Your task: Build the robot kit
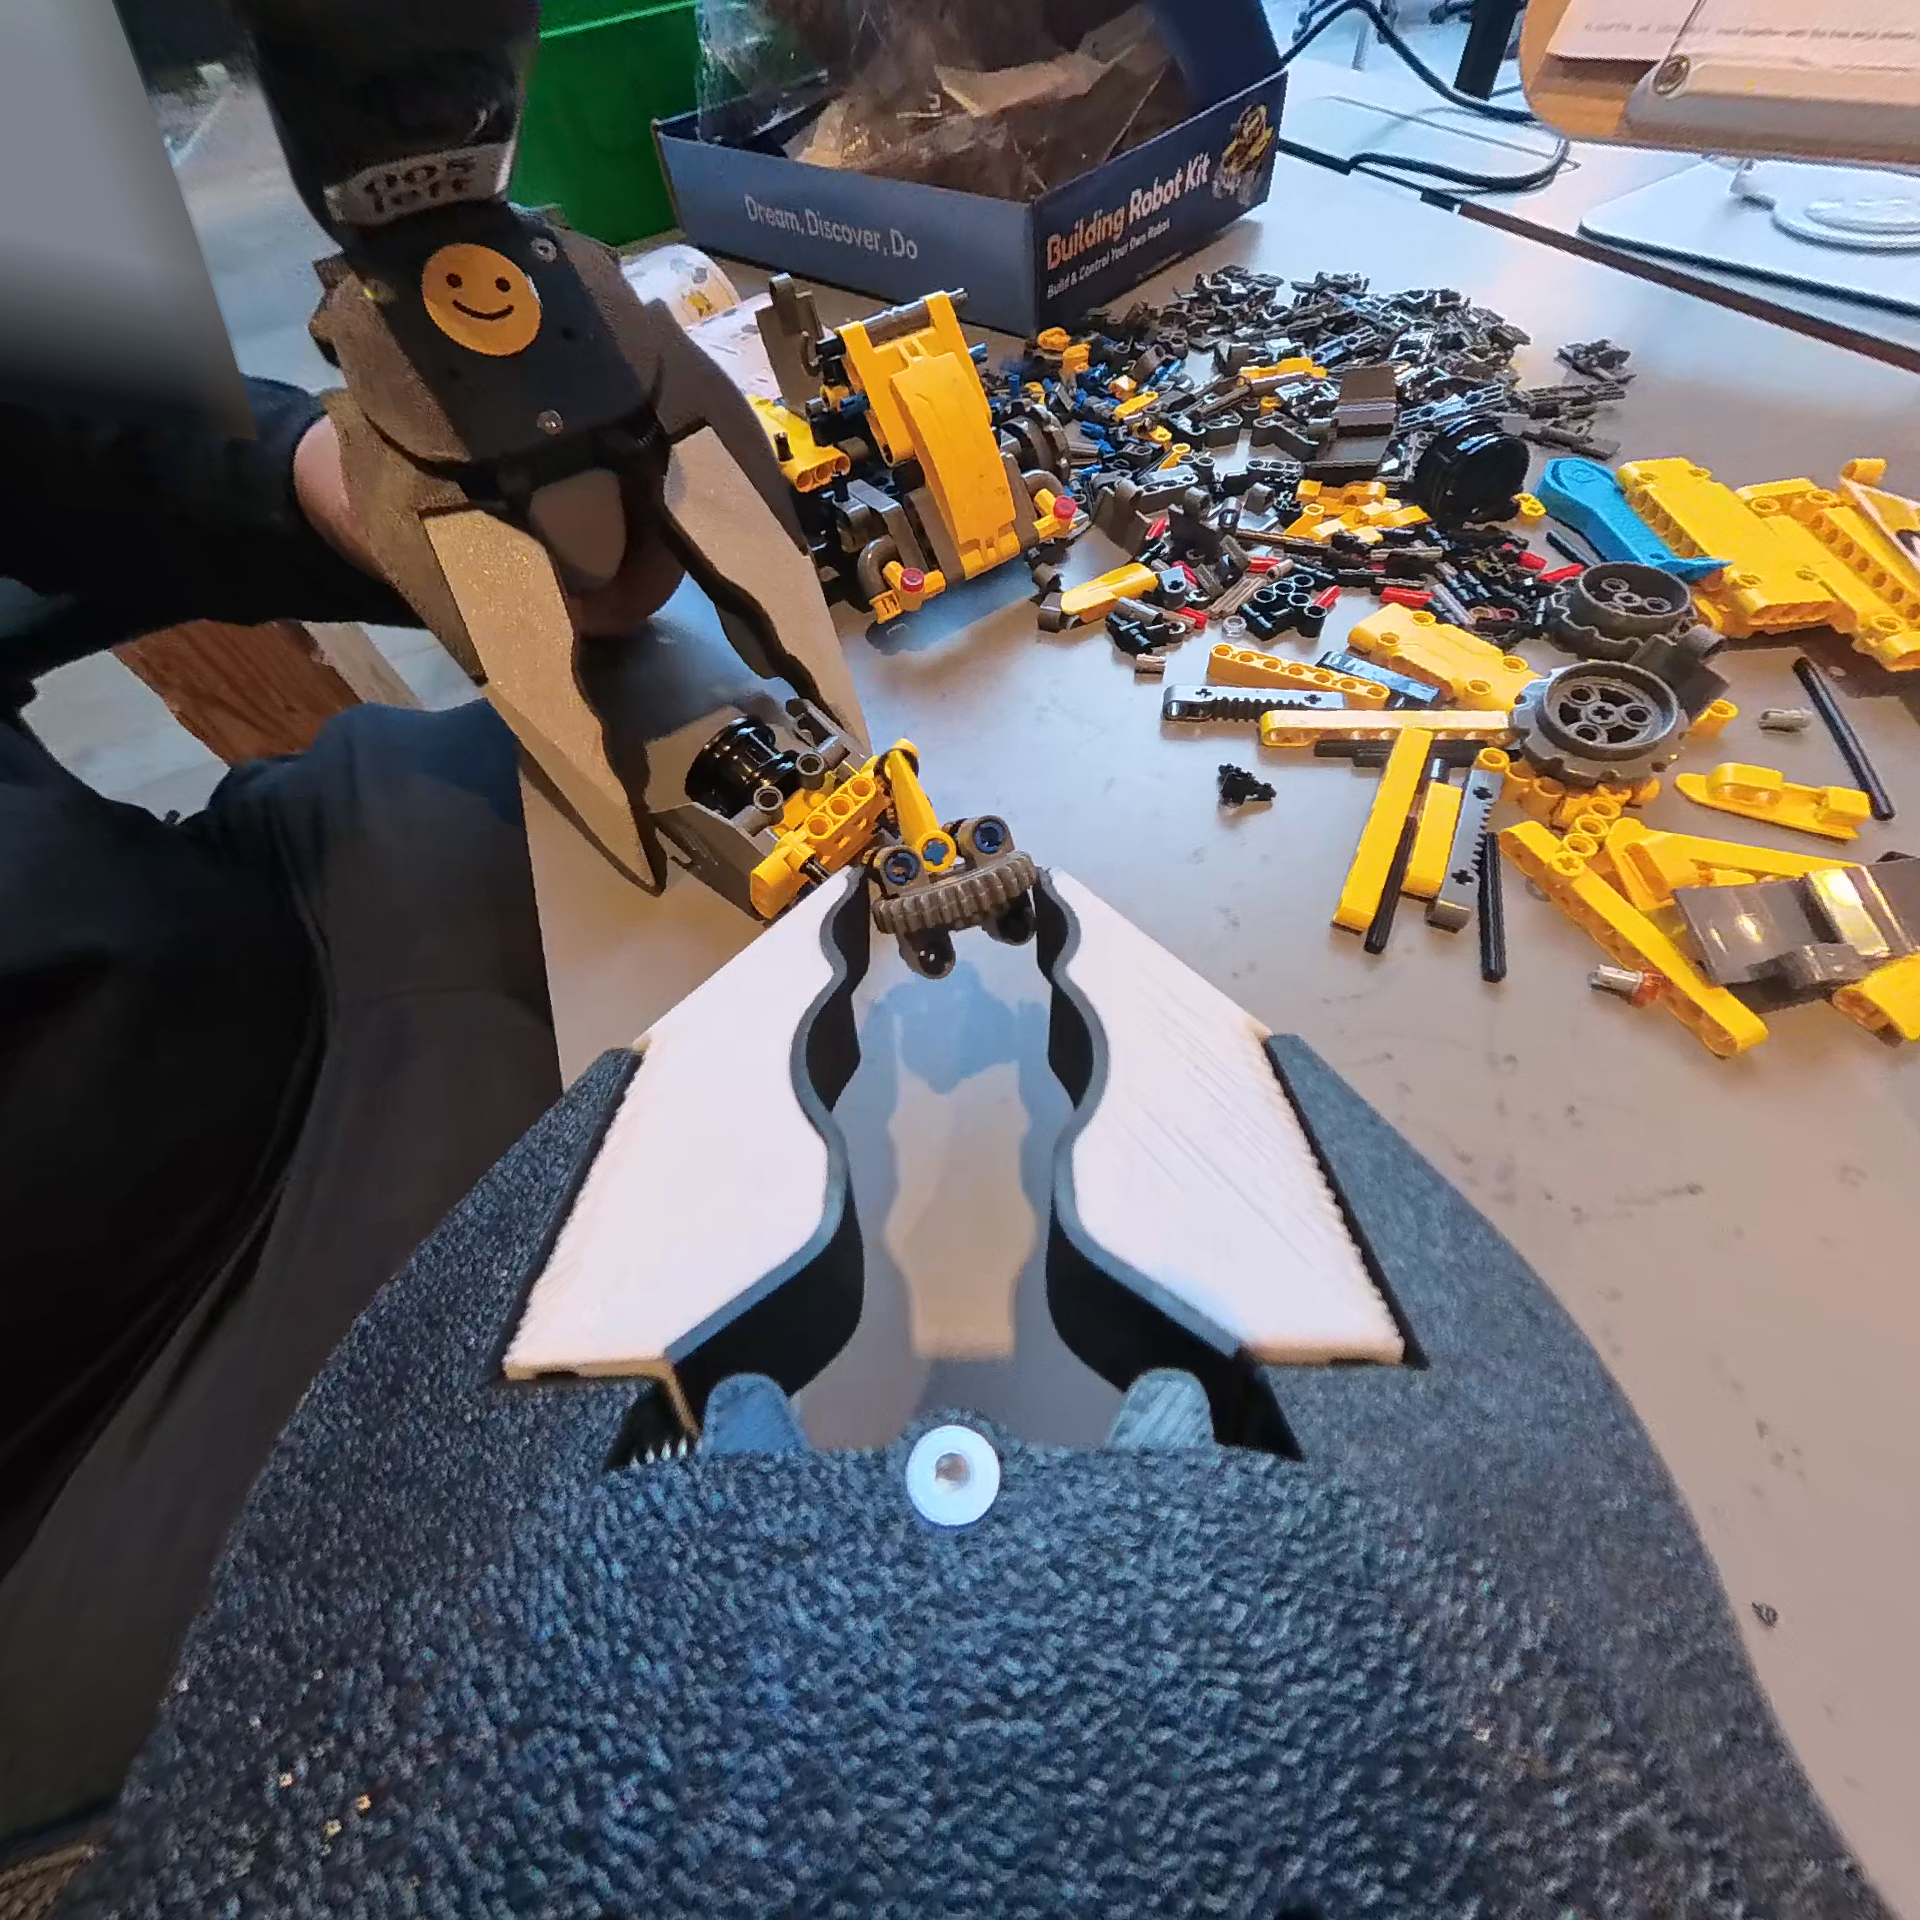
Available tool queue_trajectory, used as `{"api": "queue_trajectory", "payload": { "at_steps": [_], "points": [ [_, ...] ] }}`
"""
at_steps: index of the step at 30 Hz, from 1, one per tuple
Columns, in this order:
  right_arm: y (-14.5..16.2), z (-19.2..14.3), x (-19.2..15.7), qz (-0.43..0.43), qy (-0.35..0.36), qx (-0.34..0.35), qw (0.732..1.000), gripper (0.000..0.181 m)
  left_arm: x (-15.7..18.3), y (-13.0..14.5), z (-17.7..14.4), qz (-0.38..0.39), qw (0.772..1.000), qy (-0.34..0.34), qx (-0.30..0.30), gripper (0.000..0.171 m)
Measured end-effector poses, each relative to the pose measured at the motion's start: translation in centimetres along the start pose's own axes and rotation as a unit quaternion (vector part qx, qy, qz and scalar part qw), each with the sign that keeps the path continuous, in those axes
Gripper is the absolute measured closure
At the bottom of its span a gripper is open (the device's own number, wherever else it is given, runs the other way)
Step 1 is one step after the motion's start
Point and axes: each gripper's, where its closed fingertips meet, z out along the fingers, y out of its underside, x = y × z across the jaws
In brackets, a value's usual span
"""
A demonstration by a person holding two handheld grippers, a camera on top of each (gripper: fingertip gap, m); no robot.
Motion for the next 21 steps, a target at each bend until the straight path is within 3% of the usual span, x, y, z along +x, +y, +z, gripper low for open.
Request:
{"api": "queue_trajectory", "payload": {
  "at_steps": [9,21],
  "points": [
    [-0.3,0.7,-0.1,-0.006,-0.004,0.0,1.0,0.15,-0.1,0.1,0.0,0.005,1.0,-0.009,-0.001,0.107],
    [-1.1,2.2,-0.3,-0.008,-0.031,0.005,0.999,0.15,0.6,-0.2,-0.3,-0.017,0.999,0.044,0.011,0.11]
  ]
}}
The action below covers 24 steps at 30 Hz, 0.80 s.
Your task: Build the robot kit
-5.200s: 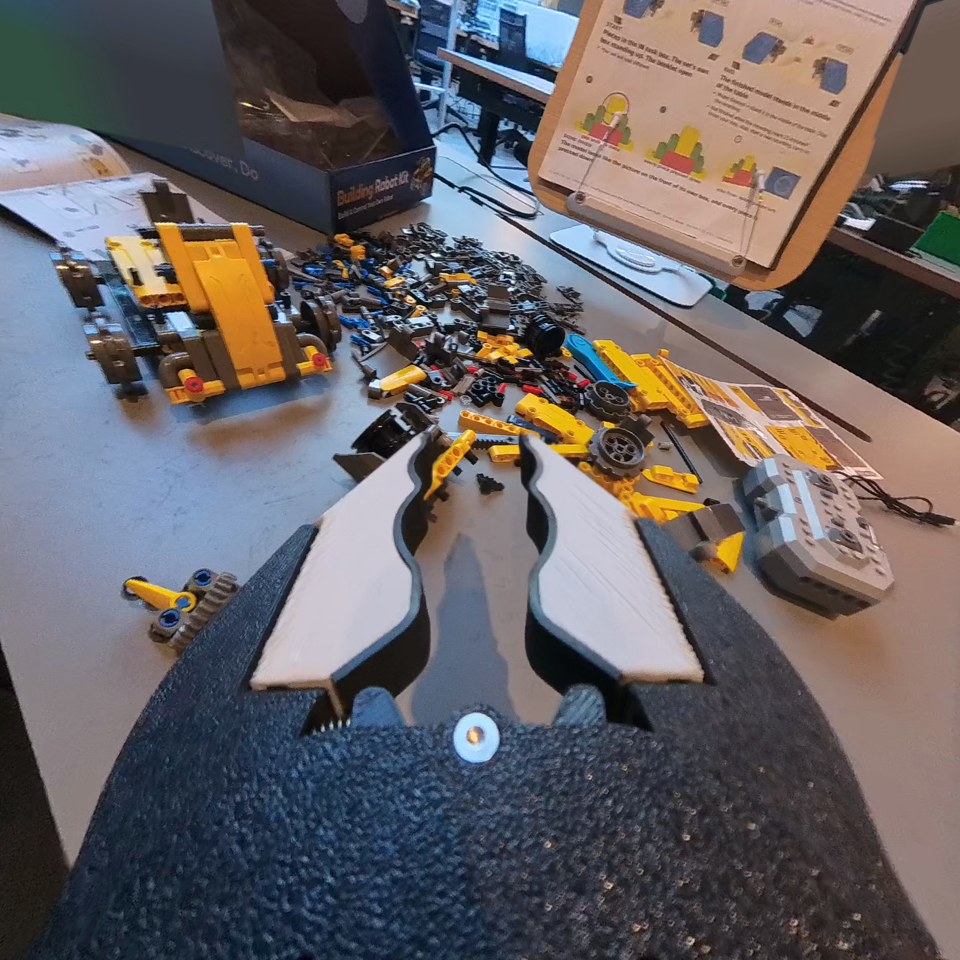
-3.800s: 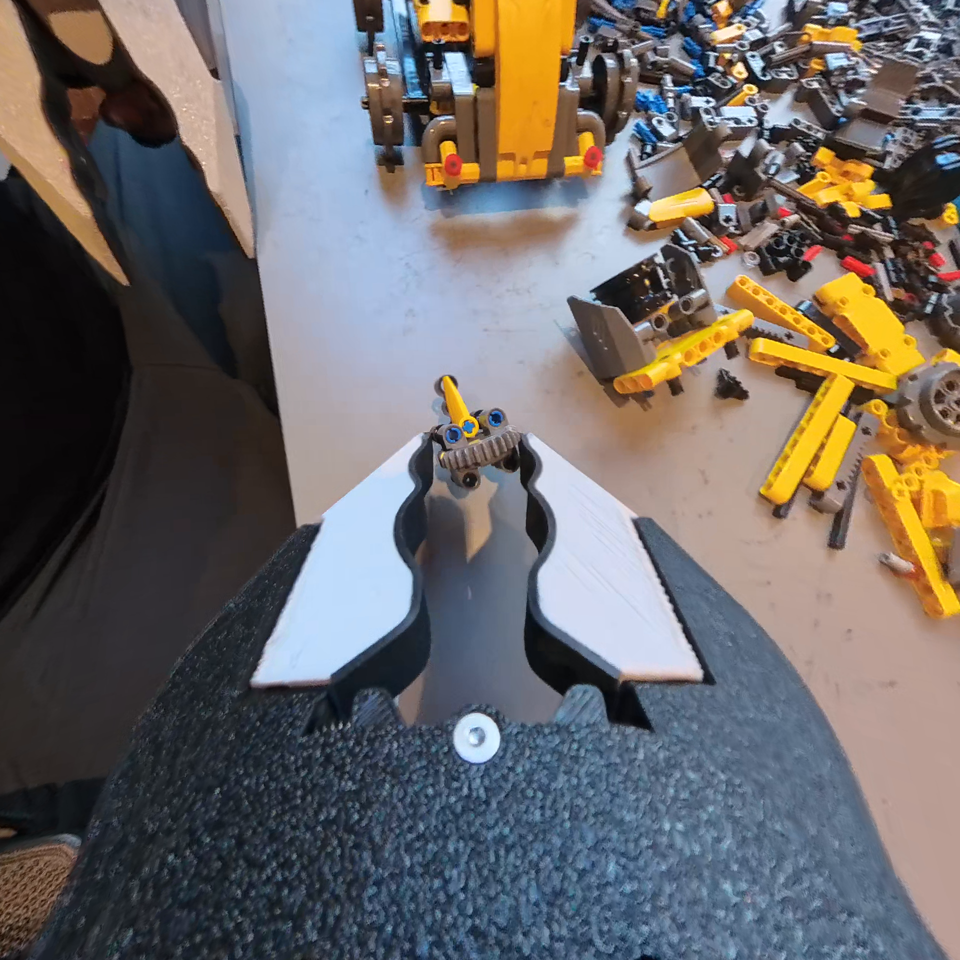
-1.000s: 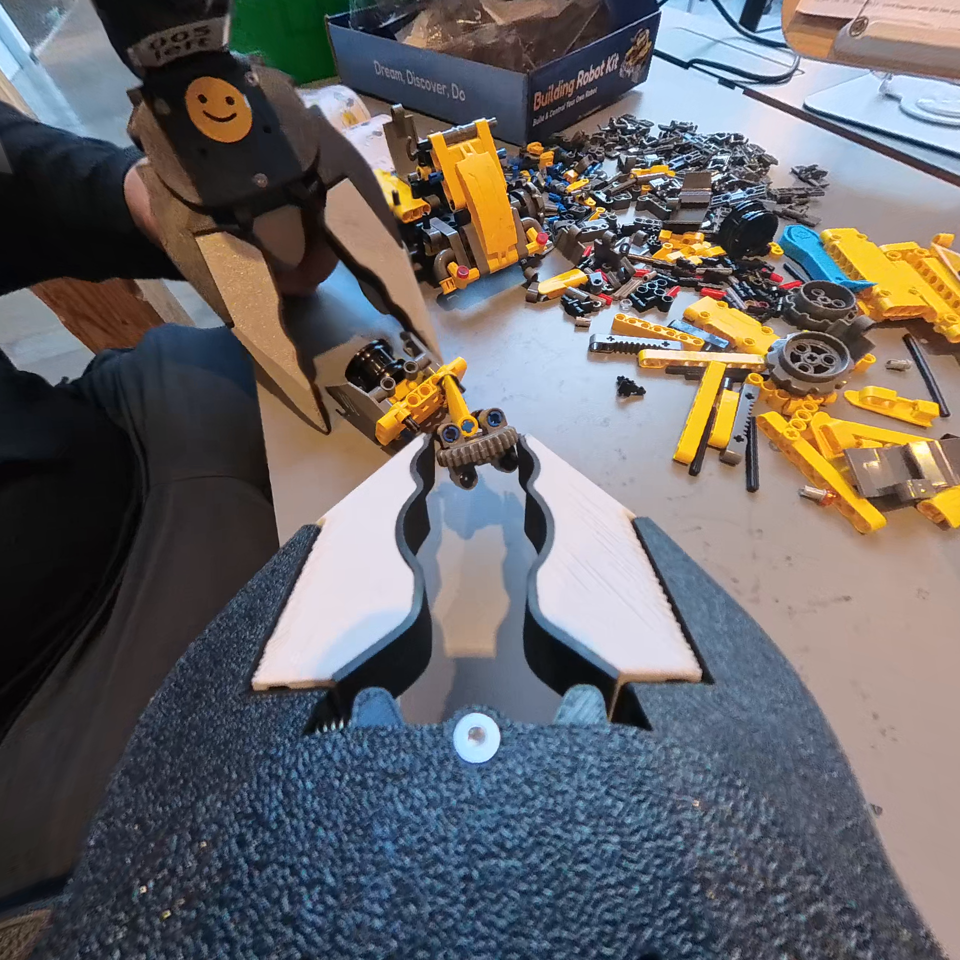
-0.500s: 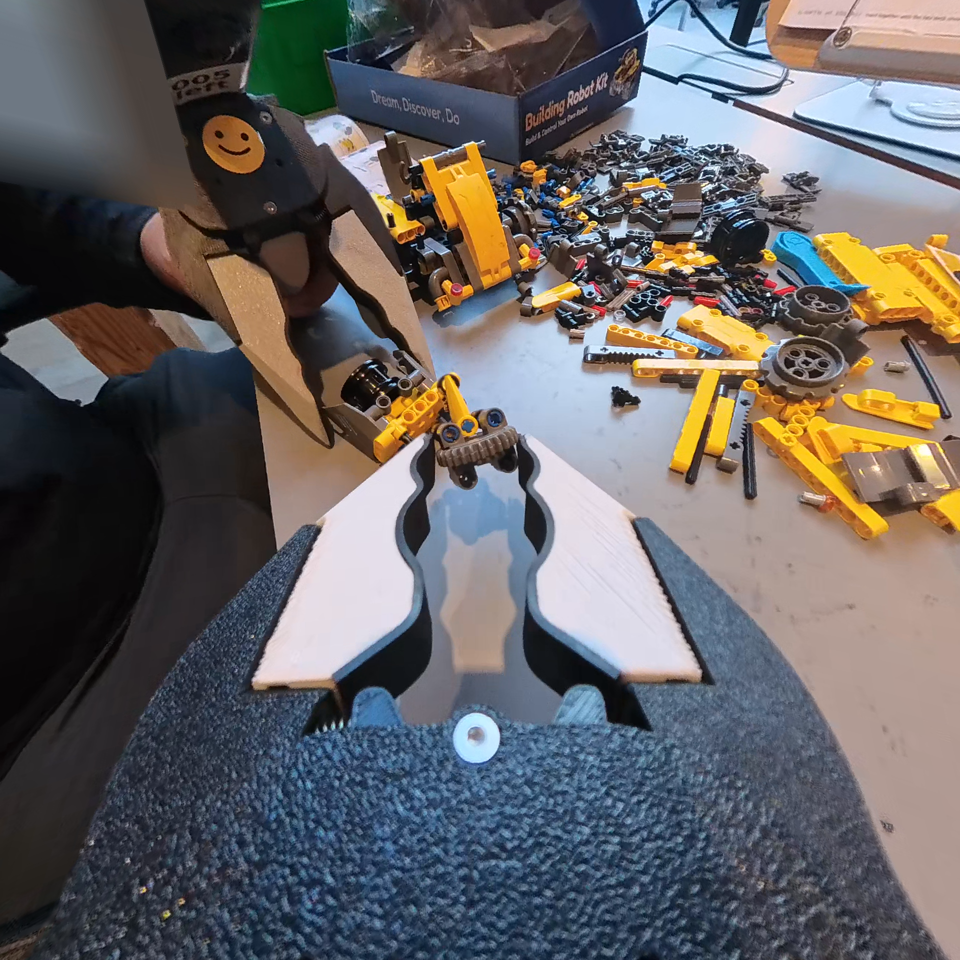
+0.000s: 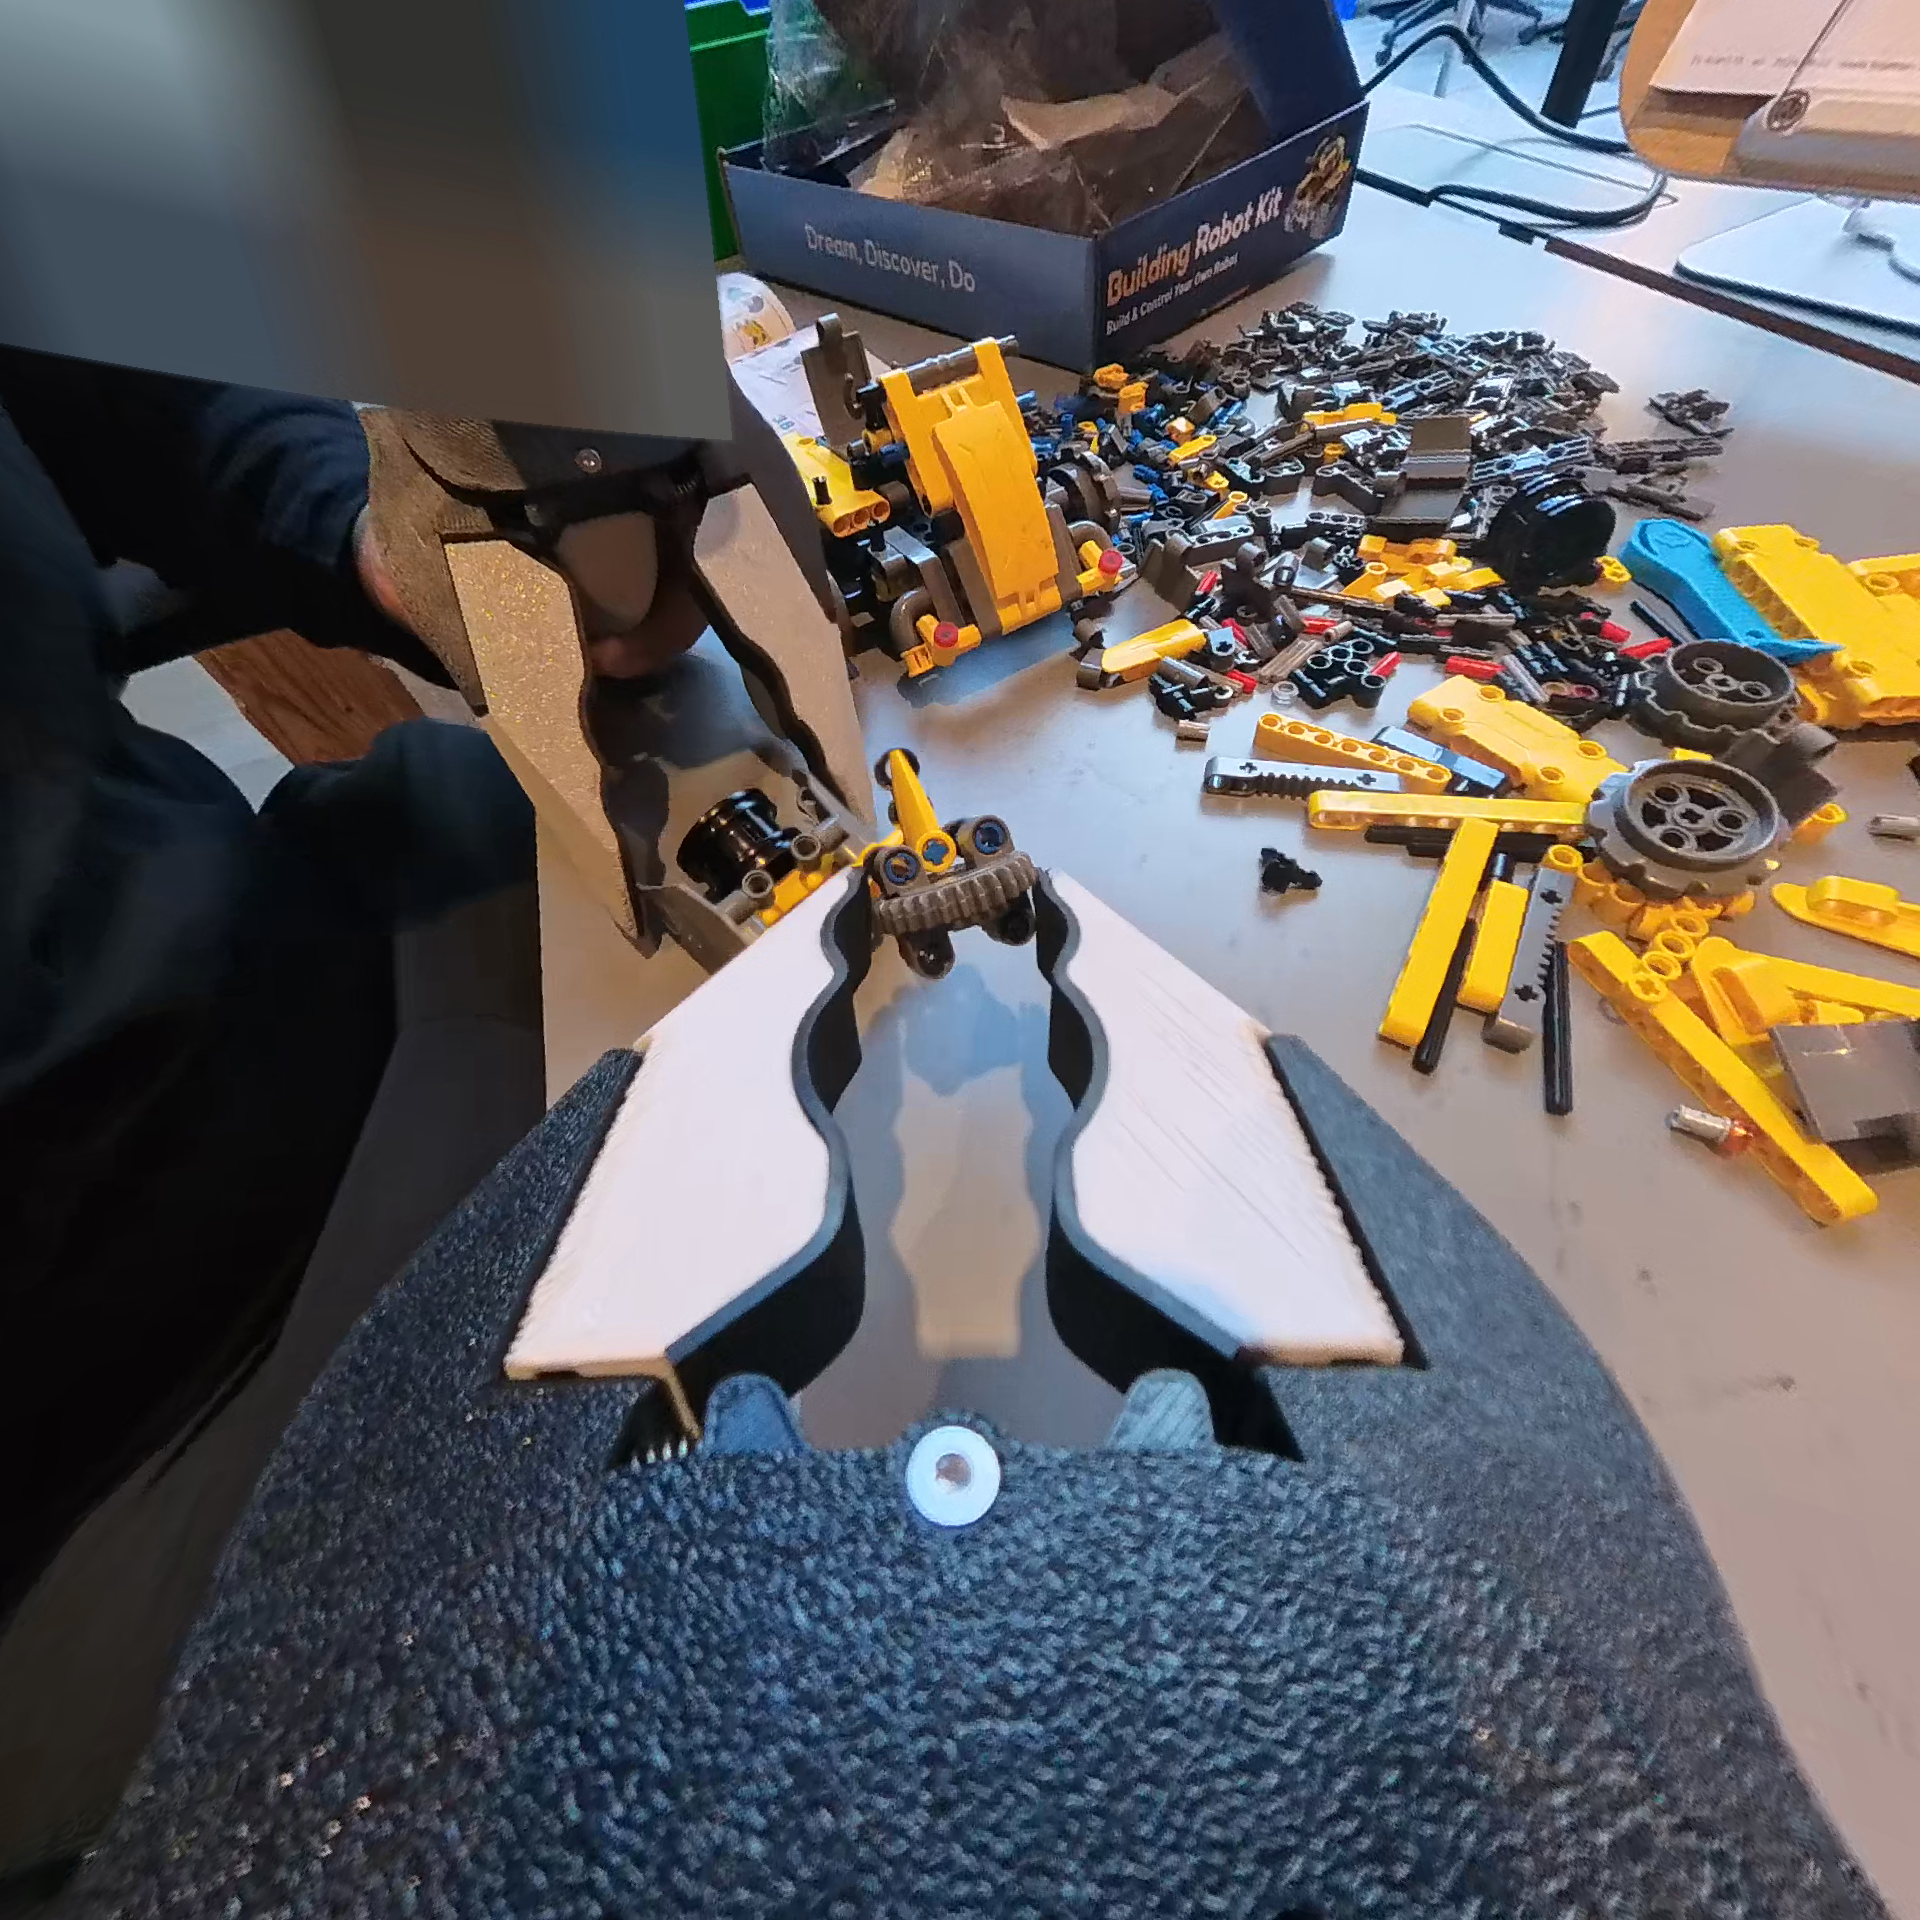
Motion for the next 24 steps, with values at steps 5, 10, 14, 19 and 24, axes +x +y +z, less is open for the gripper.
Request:
{"api": "queue_trajectory", "payload": {
  "at_steps": [5,10,14,19,24],
  "points": [
    [-0.3,0.5,0.0,-0.003,-0.004,0.003,1.0,0.151,0.1,0.0,0.0,0.0,1.0,0.004,0.0,0.11],
    [-1.1,0.7,0.3,-0.002,-0.001,0.022,1.0,0.151,0.1,0.0,0.0,0.003,1.0,0.001,0.0,0.11],
    [-1.6,0.8,0.7,-0.002,0.002,0.036,0.999,0.151,0.2,0.0,0.0,0.006,1.0,0.003,0.002,0.11],
    [-1.8,0.9,0.8,-0.005,0.004,0.039,0.999,0.151,0.2,-0.1,-0.1,-0.008,1.0,0.016,0.003,0.11],
    [-1.7,0.9,0.3,-0.028,0.01,0.037,0.999,0.151,0.0,-0.2,-0.2,-0.017,1.0,0.017,0.009,0.11]
  ]
}}
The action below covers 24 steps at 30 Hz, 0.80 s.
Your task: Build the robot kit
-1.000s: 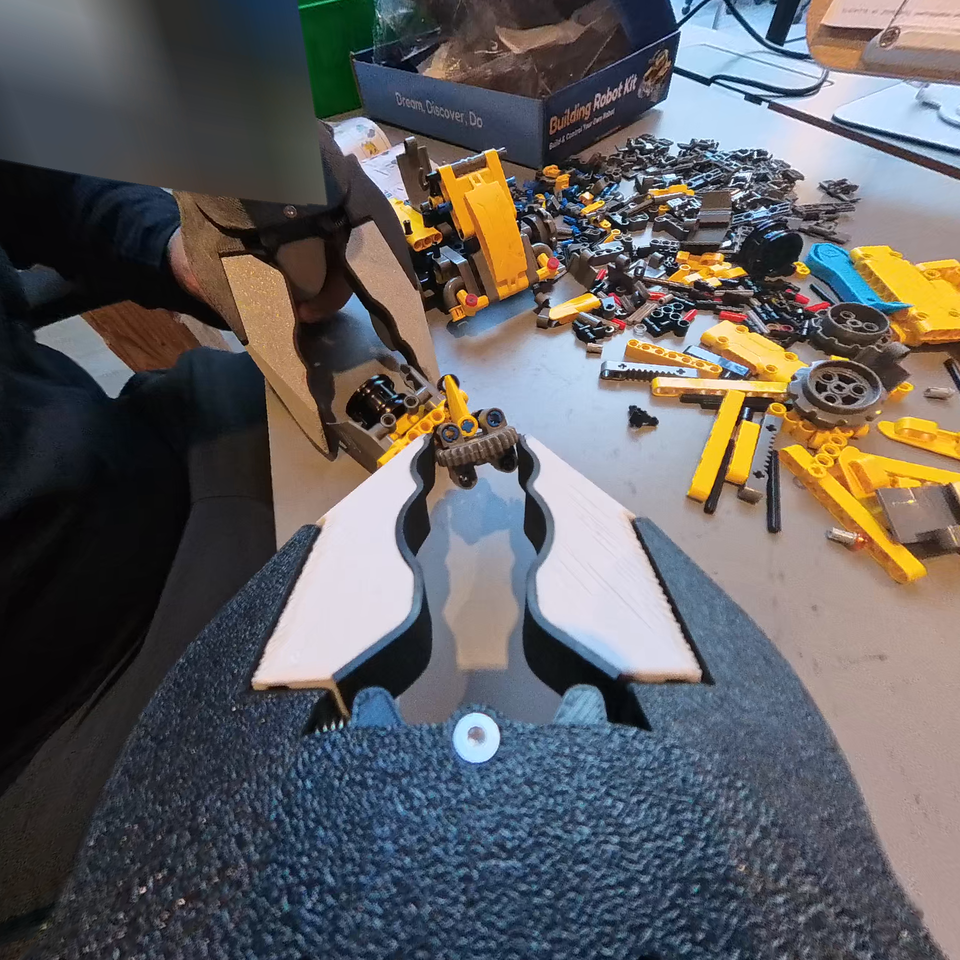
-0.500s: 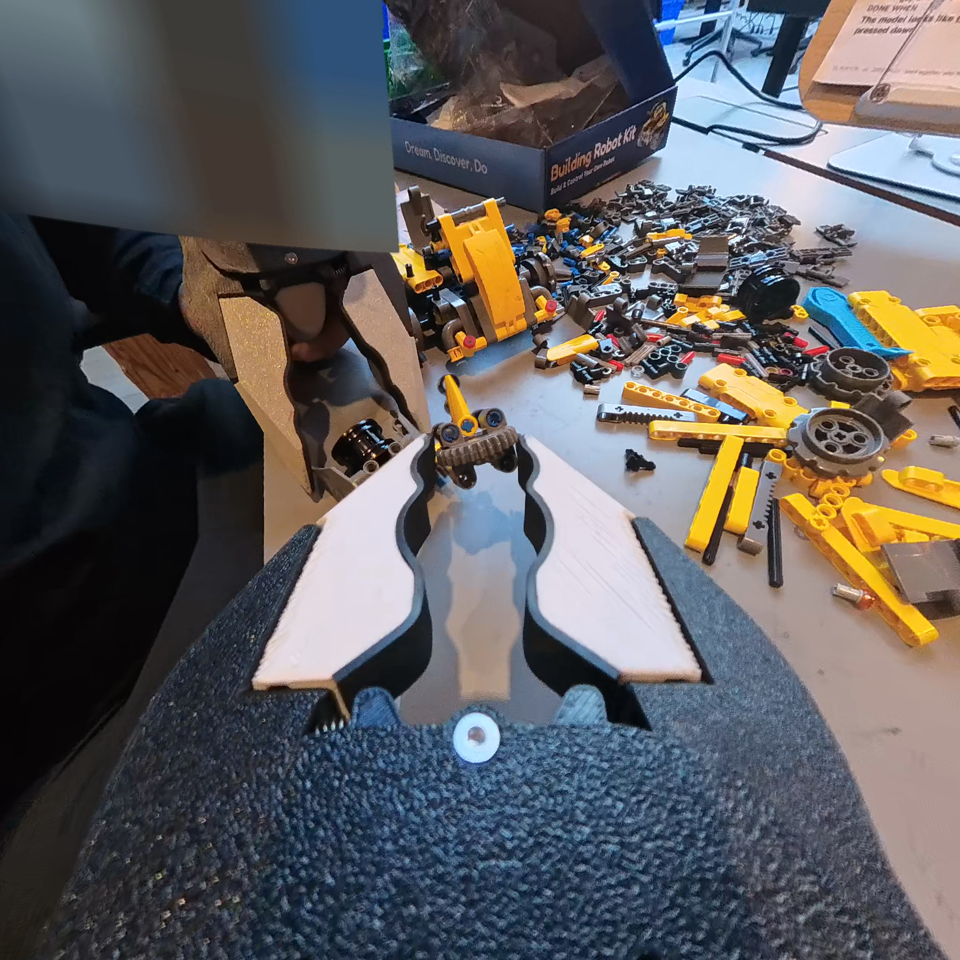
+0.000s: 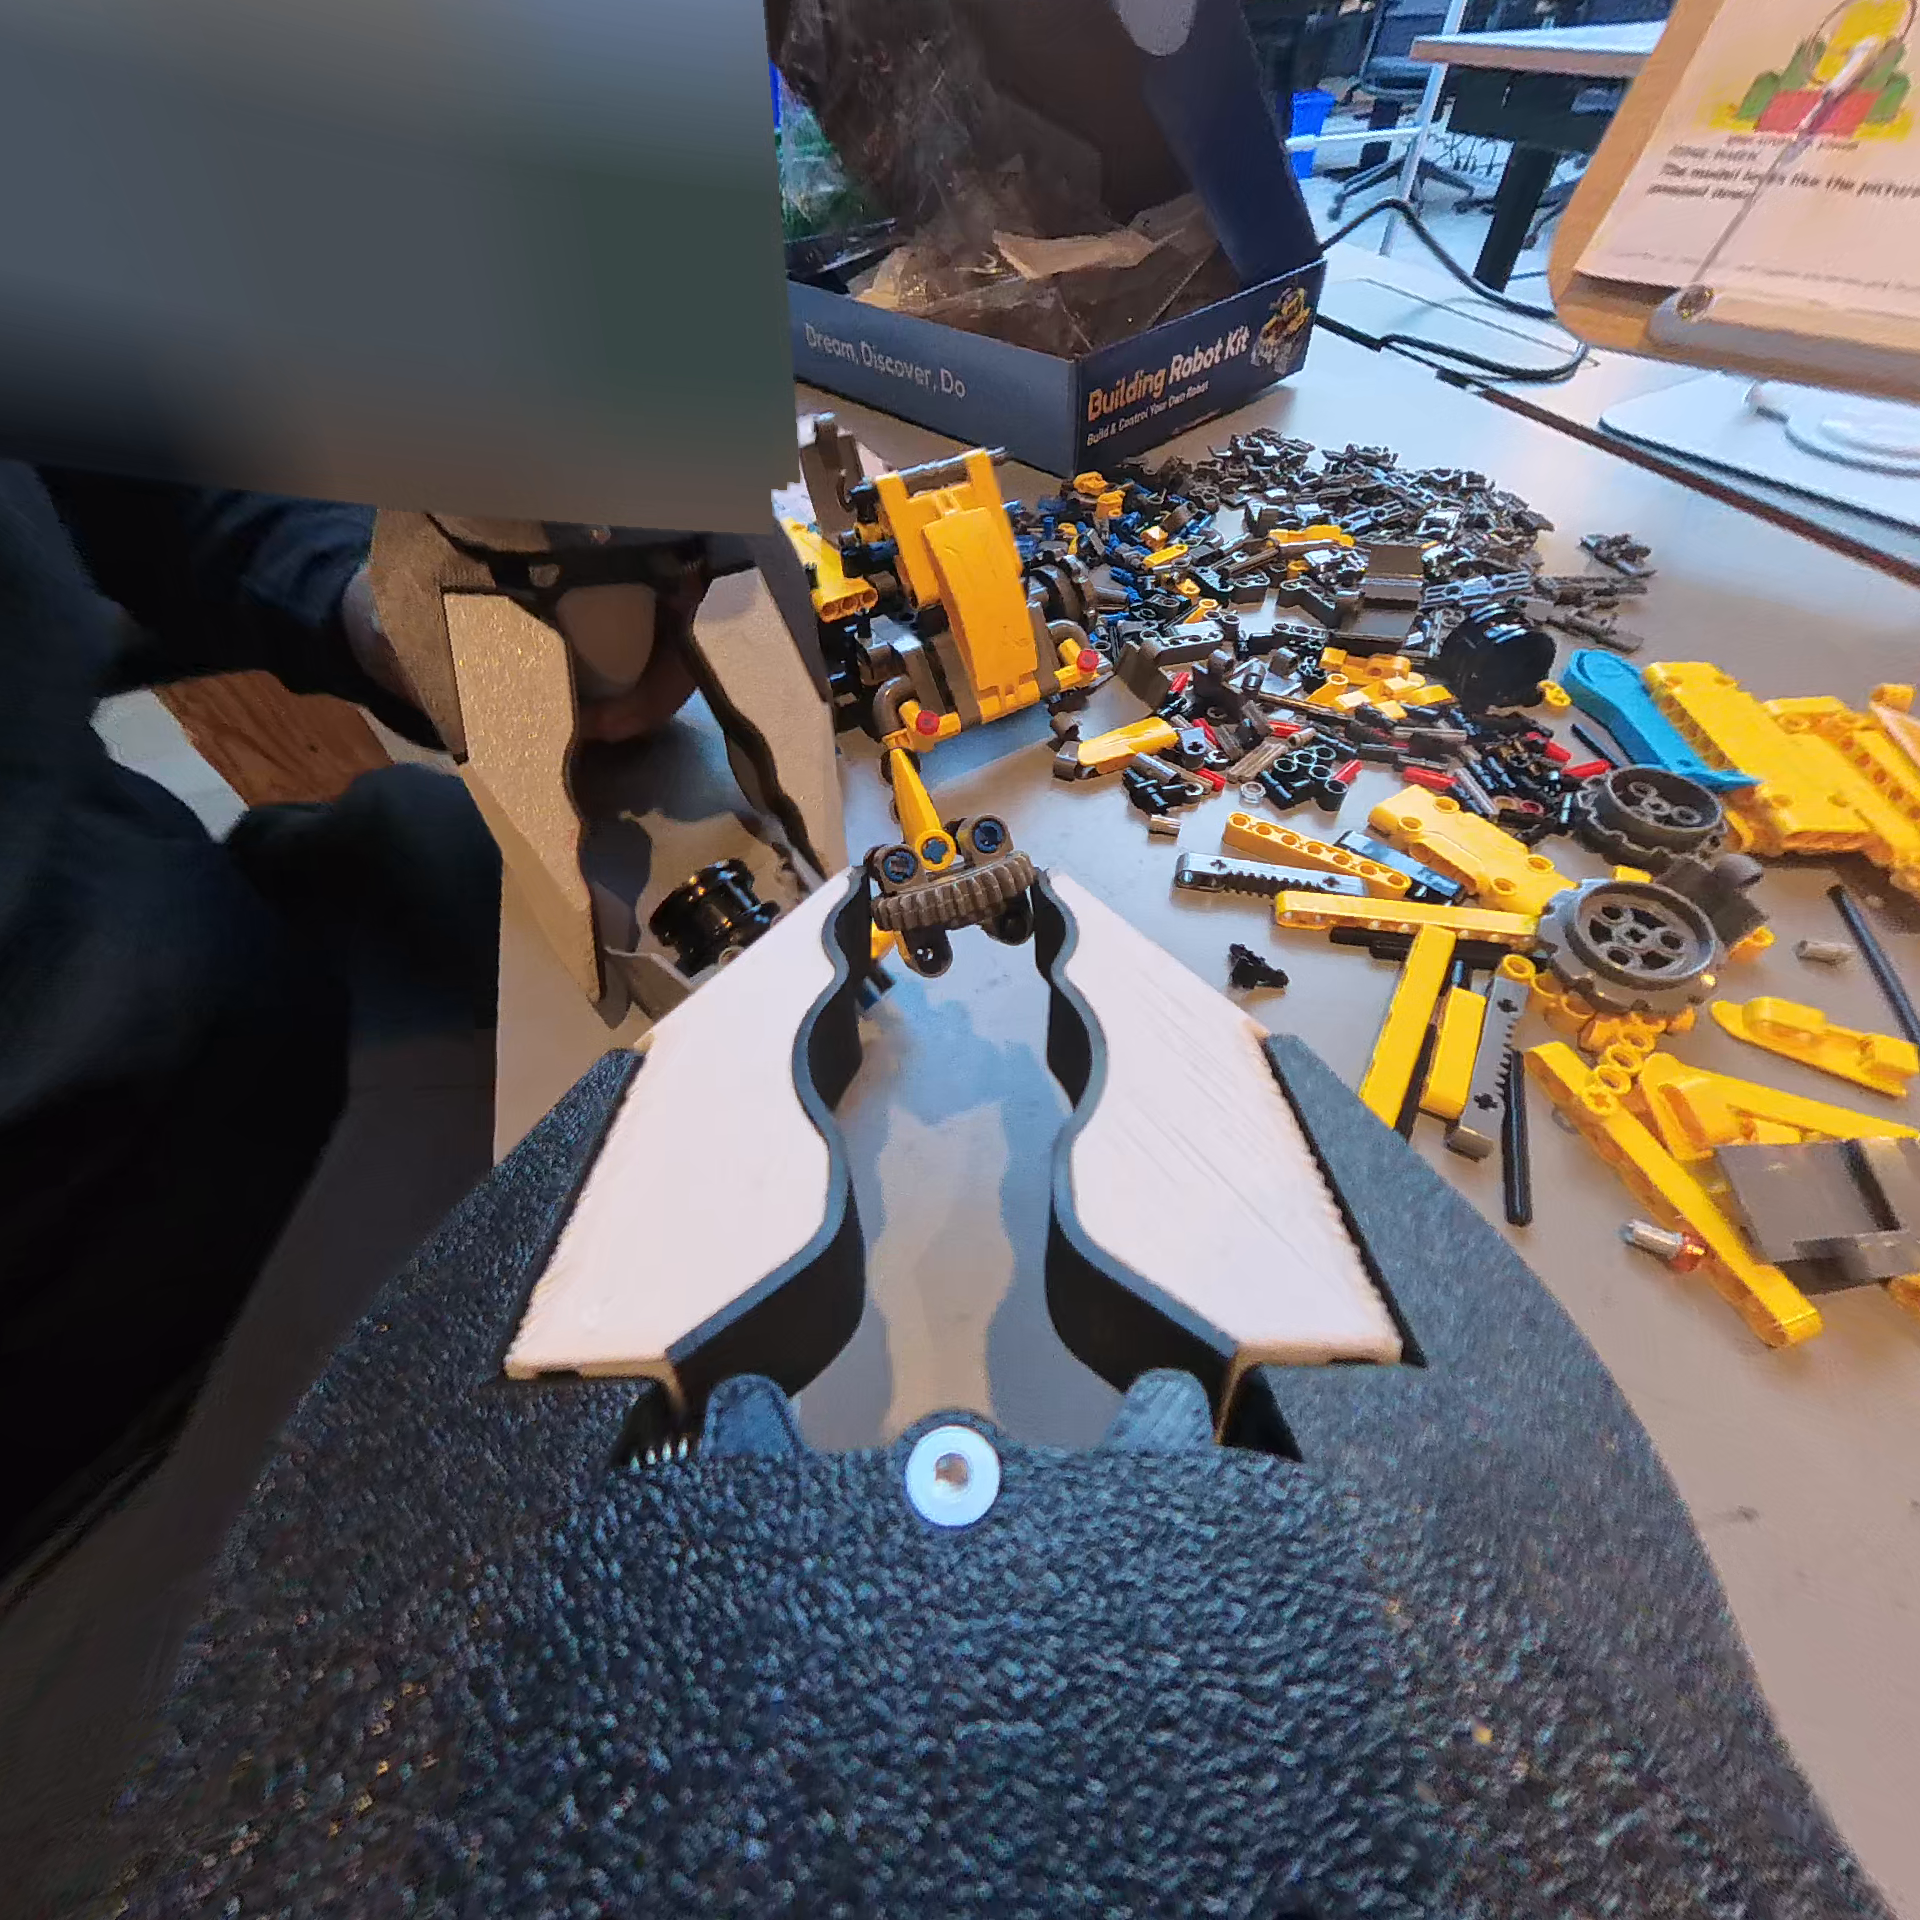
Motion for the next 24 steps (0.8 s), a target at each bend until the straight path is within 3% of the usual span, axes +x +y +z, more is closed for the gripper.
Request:
{"api": "queue_trajectory", "payload": {
  "at_steps": [12,18,22,24],
  "points": [
    [0.2,0.3,-2.3,-0.07,-0.016,-0.008,0.997,0.151,-0.2,0.1,-0.5,0.036,0.998,-0.053,0.008,0.105],
    [0.3,0.1,-3.3,-0.091,-0.024,-0.005,0.996,0.151,-0.1,1.1,-0.3,0.055,0.995,-0.078,-0.02,0.097],
    [1.1,0.7,-3.8,-0.087,-0.036,-0.041,0.995,0.151,-0.3,1.0,-0.4,0.026,0.998,-0.061,-0.015,0.114],
    [1.8,1.2,-4.2,-0.083,-0.049,-0.067,0.993,0.151,-0.3,1.0,-0.4,0.017,0.998,-0.054,-0.012,0.114]
  ]
}}
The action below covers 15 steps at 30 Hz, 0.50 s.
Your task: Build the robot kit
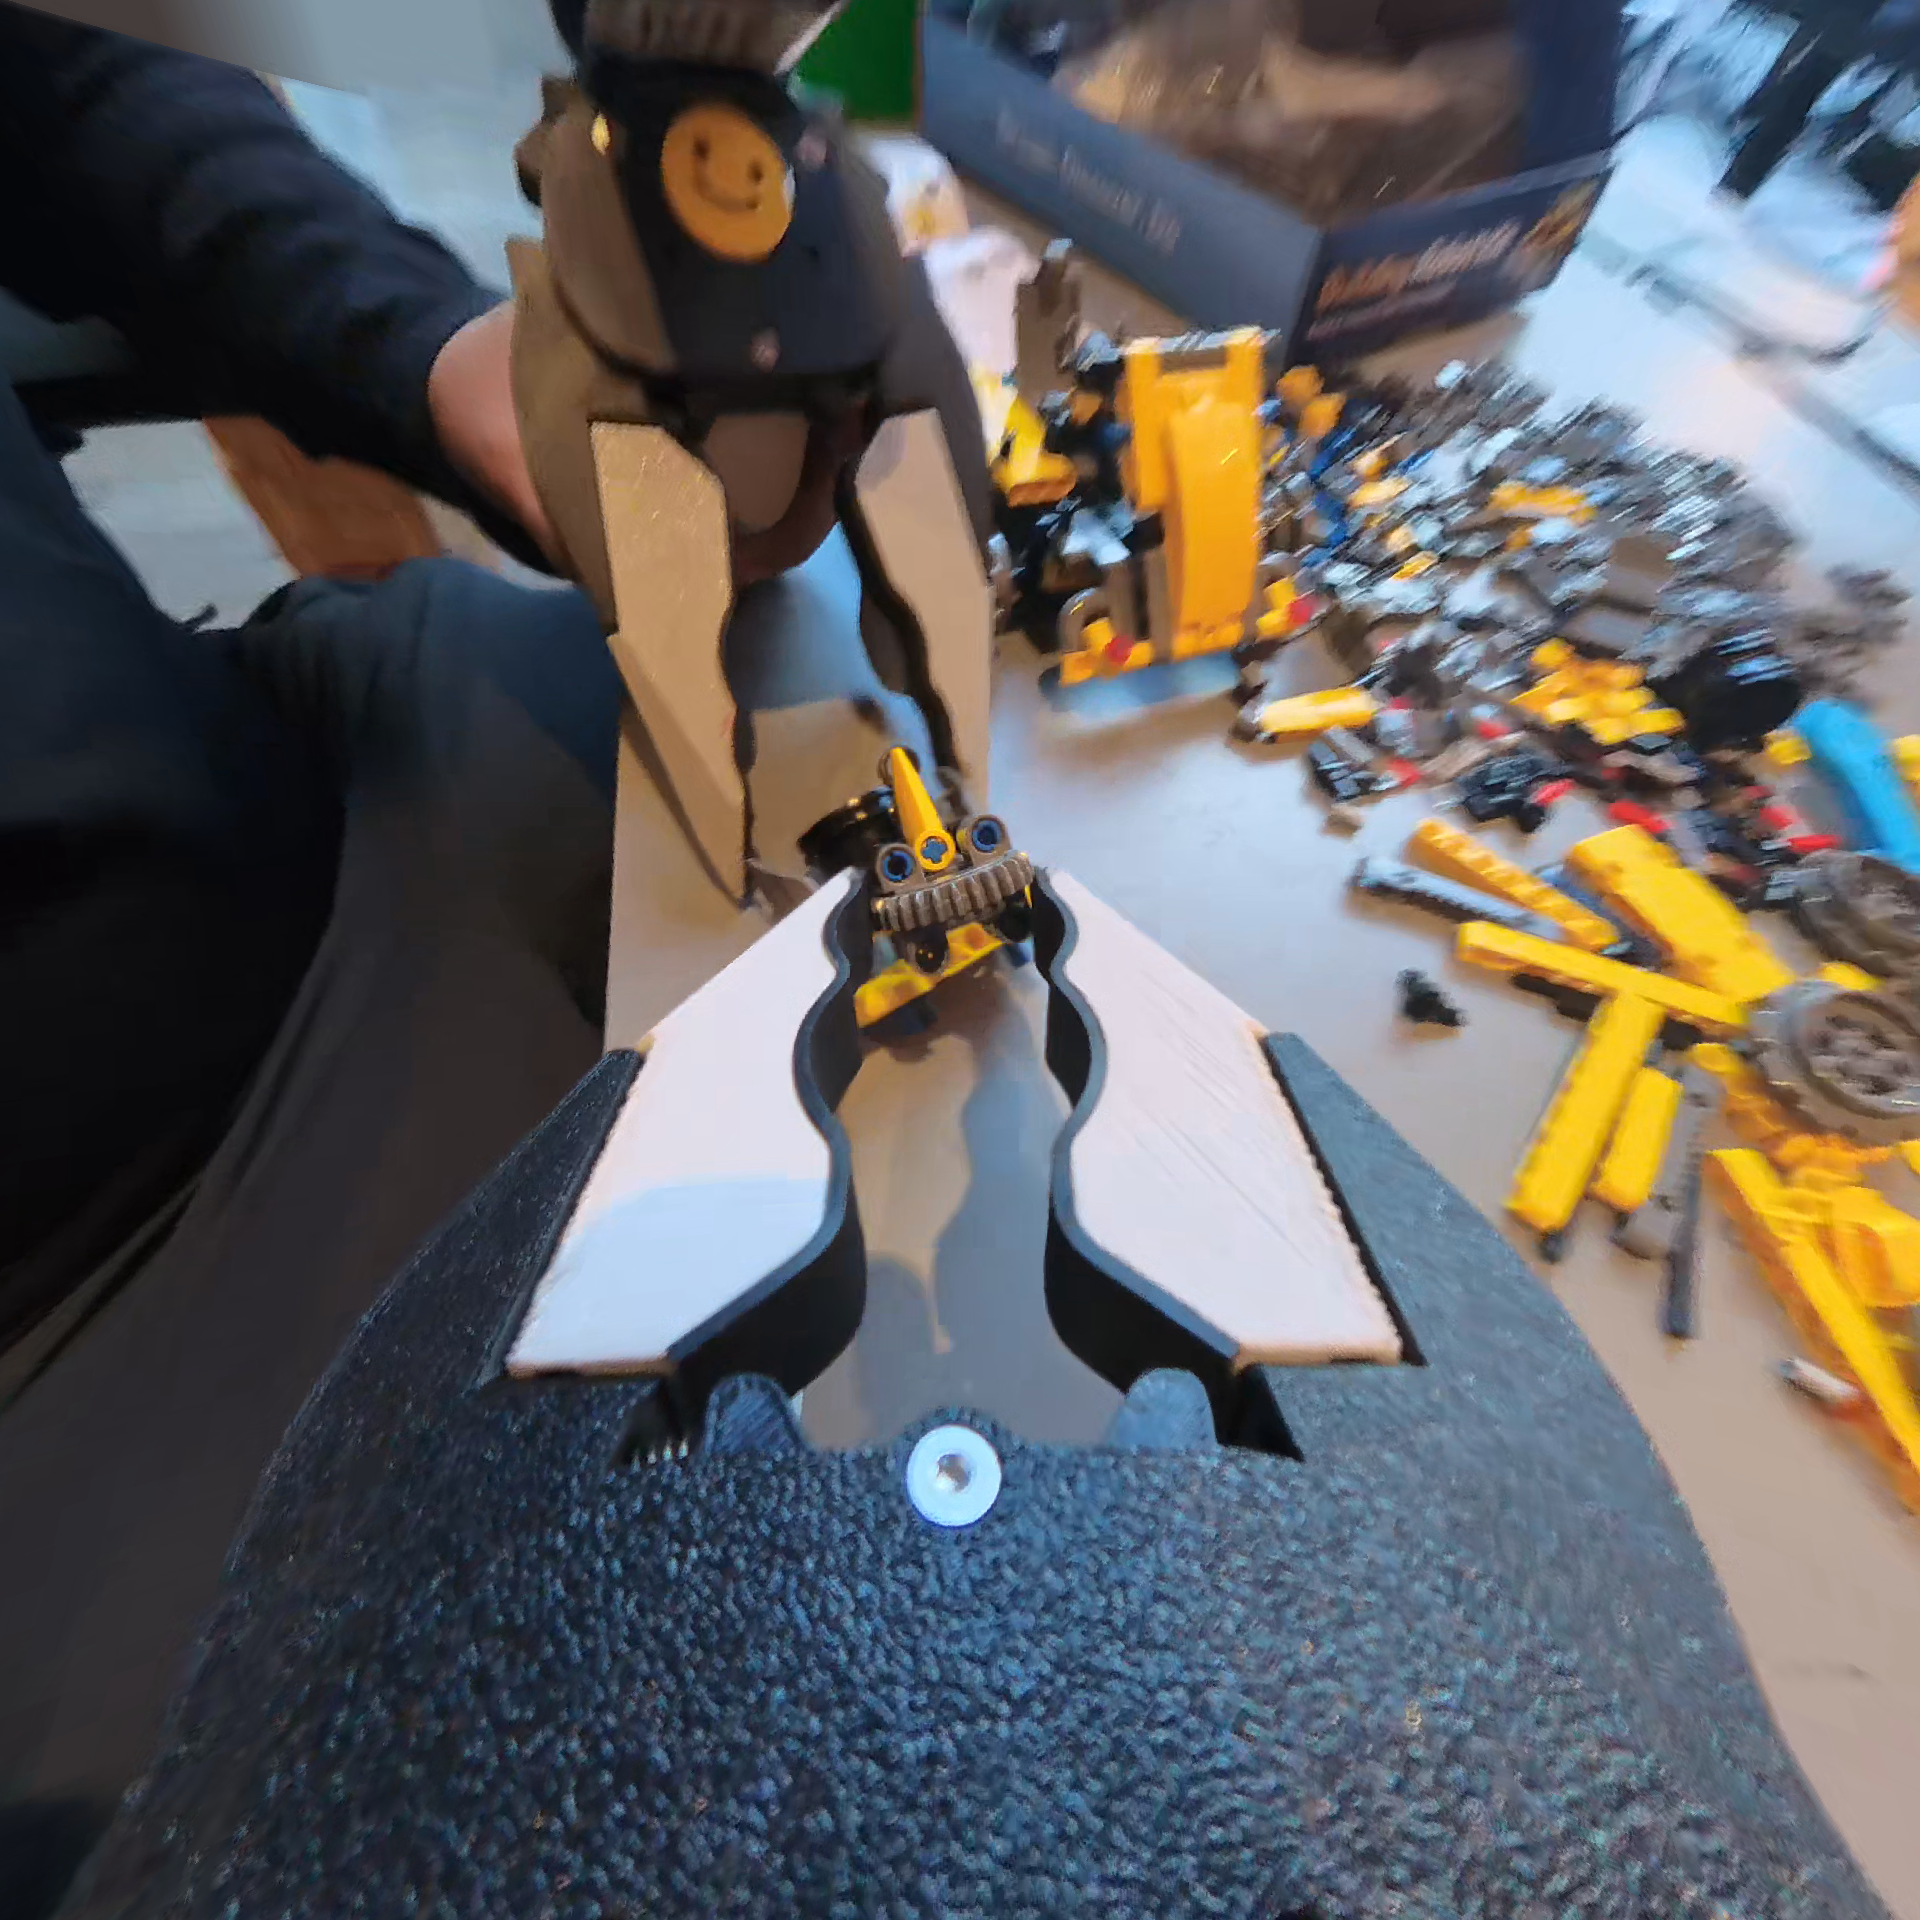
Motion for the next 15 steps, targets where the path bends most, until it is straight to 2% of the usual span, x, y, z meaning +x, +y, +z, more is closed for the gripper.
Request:
{"api": "queue_trajectory", "payload": {
  "at_steps": [3,8,15],
  "points": [
    [-0.5,0.4,-0.3,0.06,-0.029,0.011,0.998,0.151,0.1,0.0,-0.1,-0.004,1.0,0.008,0.002,0.115],
    [-4.7,-2.1,-0.5,0.169,-0.109,0.173,0.964,0.152,0.5,0.0,0.0,0.009,1.0,0.016,0.0,0.12],
    [-4.7,-2.9,-0.7,0.167,-0.117,0.19,0.96,0.152,0.9,-0.1,-0.2,0.025,0.999,0.018,0.007,0.122]
  ]
}}
